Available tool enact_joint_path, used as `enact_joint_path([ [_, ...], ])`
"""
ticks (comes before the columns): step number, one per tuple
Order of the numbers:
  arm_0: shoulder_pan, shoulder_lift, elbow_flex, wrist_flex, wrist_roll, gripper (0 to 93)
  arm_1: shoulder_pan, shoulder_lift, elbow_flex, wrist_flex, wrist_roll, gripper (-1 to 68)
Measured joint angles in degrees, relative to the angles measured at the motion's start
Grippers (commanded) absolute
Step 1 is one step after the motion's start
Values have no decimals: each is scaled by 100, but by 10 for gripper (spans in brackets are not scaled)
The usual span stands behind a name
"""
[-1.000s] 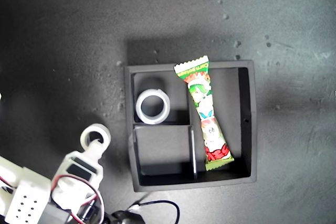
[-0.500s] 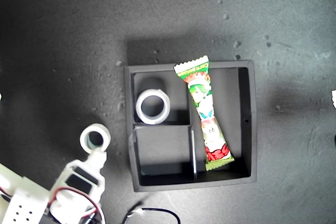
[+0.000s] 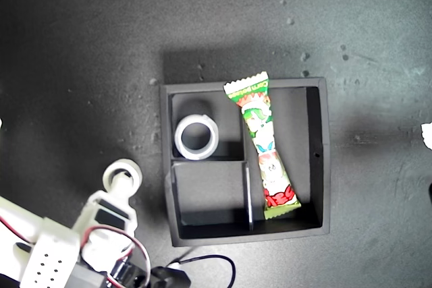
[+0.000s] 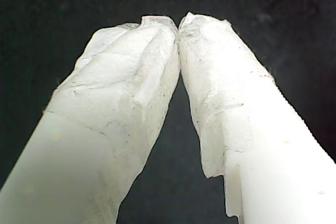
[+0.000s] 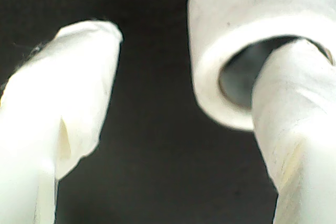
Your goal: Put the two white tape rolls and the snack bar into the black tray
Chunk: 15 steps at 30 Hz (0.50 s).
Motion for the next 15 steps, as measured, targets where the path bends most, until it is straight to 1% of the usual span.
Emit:
enact_joint_path([
  [4,9,-132,88,-105,0,185,-149,0,62,-105,0,-6],
  [9,-53,-272,510,-589,-176,89,-141,9,413,-404,0,-6],
  [12,-176,-264,747,-826,-334,38,-193,62,870,-765,0,-6],
  [15,-299,-123,949,-932,-396,22,-167,562,1608,-1397,149,-6],
])
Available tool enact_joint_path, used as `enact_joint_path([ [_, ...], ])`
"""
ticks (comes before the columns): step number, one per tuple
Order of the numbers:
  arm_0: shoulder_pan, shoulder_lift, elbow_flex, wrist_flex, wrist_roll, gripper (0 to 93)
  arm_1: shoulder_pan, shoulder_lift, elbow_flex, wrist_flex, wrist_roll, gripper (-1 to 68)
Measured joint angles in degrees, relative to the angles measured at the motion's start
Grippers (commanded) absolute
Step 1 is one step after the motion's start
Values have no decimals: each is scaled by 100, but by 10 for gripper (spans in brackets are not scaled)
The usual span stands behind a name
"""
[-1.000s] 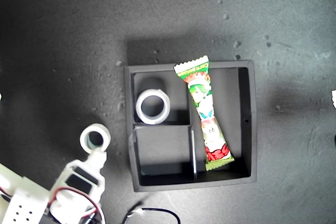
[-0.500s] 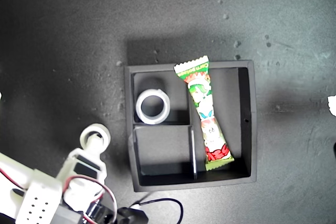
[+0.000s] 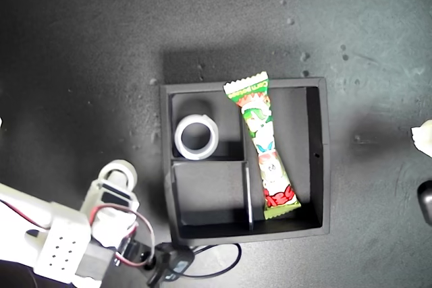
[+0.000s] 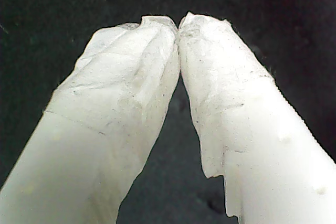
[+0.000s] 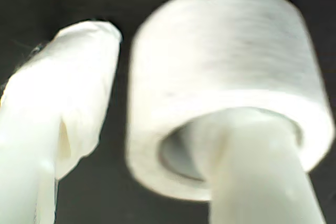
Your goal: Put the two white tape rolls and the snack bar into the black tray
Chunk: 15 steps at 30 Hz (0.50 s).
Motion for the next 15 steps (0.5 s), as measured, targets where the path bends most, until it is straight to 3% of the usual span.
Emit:
enact_joint_path([
  [4,-9,598,325,26,70,13,0,1635,1582,-914,176,-6],
  [8,-185,1362,229,369,510,11,176,3252,2856,-1011,211,-6],
  [15,-422,1327,-1230,501,1837,3,378,3665,3639,-1389,211,-6],
])
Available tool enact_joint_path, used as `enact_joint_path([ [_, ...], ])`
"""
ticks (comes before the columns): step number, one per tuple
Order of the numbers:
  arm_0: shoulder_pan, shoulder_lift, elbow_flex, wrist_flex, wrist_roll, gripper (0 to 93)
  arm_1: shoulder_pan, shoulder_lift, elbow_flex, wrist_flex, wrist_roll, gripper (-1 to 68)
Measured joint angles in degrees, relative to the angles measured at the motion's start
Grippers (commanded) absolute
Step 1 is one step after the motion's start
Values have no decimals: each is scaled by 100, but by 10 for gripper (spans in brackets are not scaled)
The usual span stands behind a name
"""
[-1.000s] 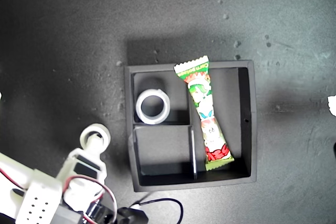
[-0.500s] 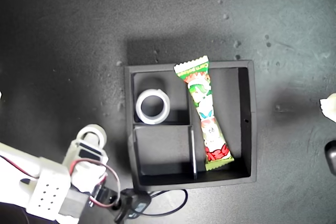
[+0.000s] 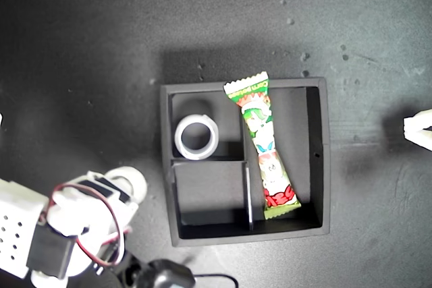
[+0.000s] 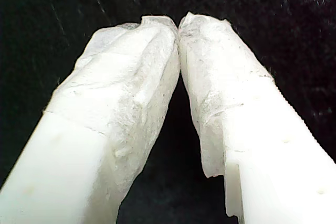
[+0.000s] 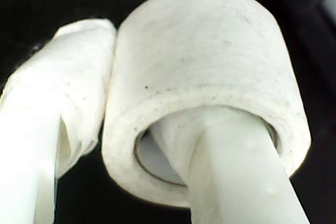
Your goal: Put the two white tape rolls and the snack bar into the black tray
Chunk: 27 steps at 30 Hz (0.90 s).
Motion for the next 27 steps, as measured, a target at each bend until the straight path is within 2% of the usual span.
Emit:
enact_joint_path([
  [4,-114,-870,-1512,149,668,1,-26,26,255,-229,0,-6],
  [9,-220,-2575,-3894,1222,844,9,26,26,316,-255,0,-6],
  [12,-211,-3990,-5968,2206,817,80,-62,26,316,-255,-26,-6],
  [14,-202,-4421,-6855,2338,817,144,-79,26,316,-255,-26,-6],
  [18,-53,-4438,-7225,2452,765,220,-70,26,316,-255,-26,-7],
  [23,149,-4368,-6812,2461,510,263,-79,26,255,-255,-44,-7],
  [25,167,-4184,-6486,2461,404,255,-79,26,237,-255,-44,-7],
  [27,141,-3937,-6117,2461,299,149,-79,26,211,-255,-44,-7],
])
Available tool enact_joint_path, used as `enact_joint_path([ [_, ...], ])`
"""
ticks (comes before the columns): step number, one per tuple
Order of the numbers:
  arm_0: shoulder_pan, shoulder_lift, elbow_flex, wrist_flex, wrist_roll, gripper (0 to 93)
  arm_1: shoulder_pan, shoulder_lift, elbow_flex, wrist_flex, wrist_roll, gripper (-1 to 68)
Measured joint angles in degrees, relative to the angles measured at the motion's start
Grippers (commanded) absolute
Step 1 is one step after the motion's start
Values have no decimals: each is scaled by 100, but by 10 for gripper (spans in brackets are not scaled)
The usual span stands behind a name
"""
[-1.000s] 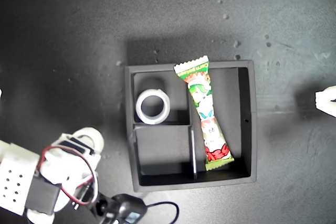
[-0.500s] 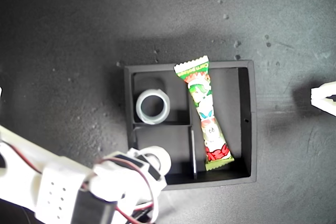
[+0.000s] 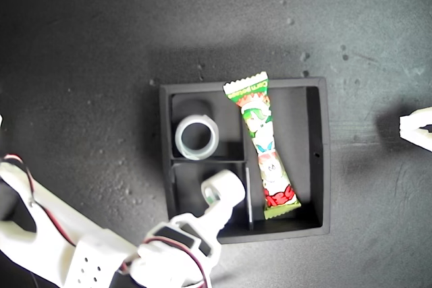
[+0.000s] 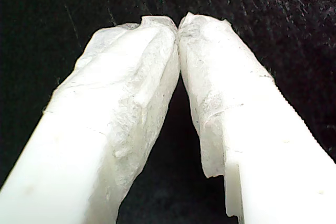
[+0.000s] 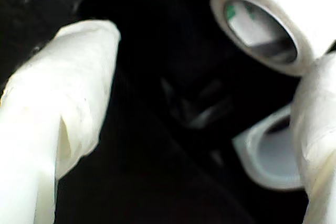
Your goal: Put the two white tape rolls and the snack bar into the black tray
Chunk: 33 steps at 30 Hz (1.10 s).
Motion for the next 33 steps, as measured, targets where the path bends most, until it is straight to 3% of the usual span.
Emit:
enact_joint_path([
  [2,-26,352,475,0,-123,7,0,0,0,0,0,-7],
  [3,-35,677,861,0,-264,0,0,0,0,0,0,-7],
  [9,-642,3691,4711,-211,-1072,0,-53,0,70,0,9,-7],
  [17,-1143,8253,10327,-2531,-1011,1,158,18,132,149,237,-7],
  [24,-1301,9536,13008,-3955,-896,6,237,18,132,404,413,-7],
  [33,-1450,10582,14405,-4386,-589,9,369,18,132,650,519,-4],
])
